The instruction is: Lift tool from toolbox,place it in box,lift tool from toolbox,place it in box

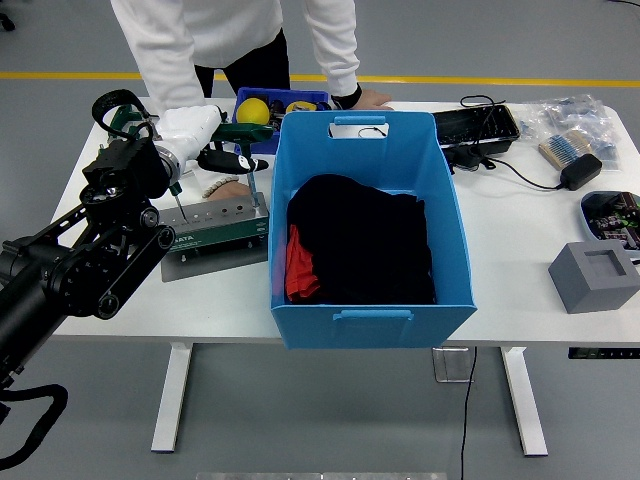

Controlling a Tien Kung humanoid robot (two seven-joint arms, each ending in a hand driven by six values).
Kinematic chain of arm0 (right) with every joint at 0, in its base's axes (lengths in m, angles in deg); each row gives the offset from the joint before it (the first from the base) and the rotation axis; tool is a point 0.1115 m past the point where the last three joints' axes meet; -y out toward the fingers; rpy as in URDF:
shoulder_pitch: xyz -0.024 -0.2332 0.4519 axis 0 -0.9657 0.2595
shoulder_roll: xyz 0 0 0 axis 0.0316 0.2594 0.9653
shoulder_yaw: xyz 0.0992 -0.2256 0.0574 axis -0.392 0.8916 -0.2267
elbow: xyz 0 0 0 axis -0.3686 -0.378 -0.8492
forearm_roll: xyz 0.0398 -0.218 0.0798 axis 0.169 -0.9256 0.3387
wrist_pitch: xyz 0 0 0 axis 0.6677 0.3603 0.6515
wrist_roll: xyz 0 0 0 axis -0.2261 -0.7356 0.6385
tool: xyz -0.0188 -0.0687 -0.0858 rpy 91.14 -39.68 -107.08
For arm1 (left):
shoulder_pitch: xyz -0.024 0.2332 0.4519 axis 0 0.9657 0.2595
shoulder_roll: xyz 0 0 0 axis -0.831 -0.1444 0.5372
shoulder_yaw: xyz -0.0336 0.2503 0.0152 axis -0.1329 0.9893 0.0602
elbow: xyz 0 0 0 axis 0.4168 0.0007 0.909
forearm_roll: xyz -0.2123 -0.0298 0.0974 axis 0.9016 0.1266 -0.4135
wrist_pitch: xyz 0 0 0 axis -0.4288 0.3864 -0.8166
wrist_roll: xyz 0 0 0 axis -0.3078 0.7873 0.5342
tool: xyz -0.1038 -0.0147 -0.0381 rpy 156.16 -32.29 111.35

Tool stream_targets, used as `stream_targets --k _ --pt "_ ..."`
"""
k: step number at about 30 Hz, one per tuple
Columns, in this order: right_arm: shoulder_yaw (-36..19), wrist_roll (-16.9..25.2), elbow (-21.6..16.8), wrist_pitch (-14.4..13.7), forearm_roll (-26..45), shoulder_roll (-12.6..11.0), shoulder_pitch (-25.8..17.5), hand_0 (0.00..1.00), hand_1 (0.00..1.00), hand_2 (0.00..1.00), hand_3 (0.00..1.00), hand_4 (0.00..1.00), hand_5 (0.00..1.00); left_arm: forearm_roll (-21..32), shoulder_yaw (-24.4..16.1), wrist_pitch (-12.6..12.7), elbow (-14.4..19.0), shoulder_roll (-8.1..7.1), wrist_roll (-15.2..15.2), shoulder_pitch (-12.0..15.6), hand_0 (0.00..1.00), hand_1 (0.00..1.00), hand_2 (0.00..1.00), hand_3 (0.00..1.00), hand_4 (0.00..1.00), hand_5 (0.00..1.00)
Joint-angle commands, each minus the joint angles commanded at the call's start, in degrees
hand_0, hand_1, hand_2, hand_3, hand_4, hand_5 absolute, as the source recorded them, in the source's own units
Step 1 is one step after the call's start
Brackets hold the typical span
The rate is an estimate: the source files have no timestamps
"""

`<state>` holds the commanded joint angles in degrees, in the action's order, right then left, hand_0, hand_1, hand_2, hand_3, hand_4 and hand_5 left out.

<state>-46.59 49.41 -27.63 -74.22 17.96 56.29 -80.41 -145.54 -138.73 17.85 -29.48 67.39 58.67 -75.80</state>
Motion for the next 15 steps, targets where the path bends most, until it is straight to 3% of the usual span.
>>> stream_targets --k 1,6,7,12,13,15 --pt "0.0 0.0 0.0 0.0 0.0 0.0 0.0 0.632 0.605 0.677 0.55 0.769 0.67 0.2 0.1 0.1 -0.2 0.03 0.0 -0.1 0.332 0.401 0.374 0.472 0.998 0.711" --pt "-0.1 0.0 0.0 0.0 0.0 -0.1 0.1 0.632 0.605 0.677 0.55 0.769 0.67 2.2 0.7 1.1 -1.3 0.03 -0.7 -0.5 0.332 0.401 0.374 0.472 0.998 0.711" --pt "-0.1 0.0 0.0 0.0 0.0 -0.1 0.1 0.631 0.605 0.678 0.551 0.769 0.67 2.4 0.8 1.3 -1.4 0.04 -0.8 -0.5 0.267 0.24 0.252 0.381 0.998 0.716" --pt "0.0 0.0 0.0 0.0 -0.1 -0.1 0.3 0.631 0.605 0.678 0.551 0.769 0.67 3.5 1.3 2.4 -2.3 0.3 -1.2 -0.9 0.267 0.24 0.252 0.381 0.998 0.716" --pt "0.0 0.0 0.0 0.0 -0.1 -0.1 0.3 0.631 0.605 0.678 0.55 0.77 0.671 3.6 1.5 2.5 -2.5 0.34 -1.2 -1.0 0.223 0.178 0.21 0.327 0.998 0.724" --pt "0.0 0.0 0.0 0.0 -0.1 -0.1 0.3 0.631 0.605 0.678 0.55 0.77 0.671 3.7 1.8 2.6 -2.8 0.4 -1.1 -1.1 0.223 0.178 0.21 0.327 0.998 0.724"
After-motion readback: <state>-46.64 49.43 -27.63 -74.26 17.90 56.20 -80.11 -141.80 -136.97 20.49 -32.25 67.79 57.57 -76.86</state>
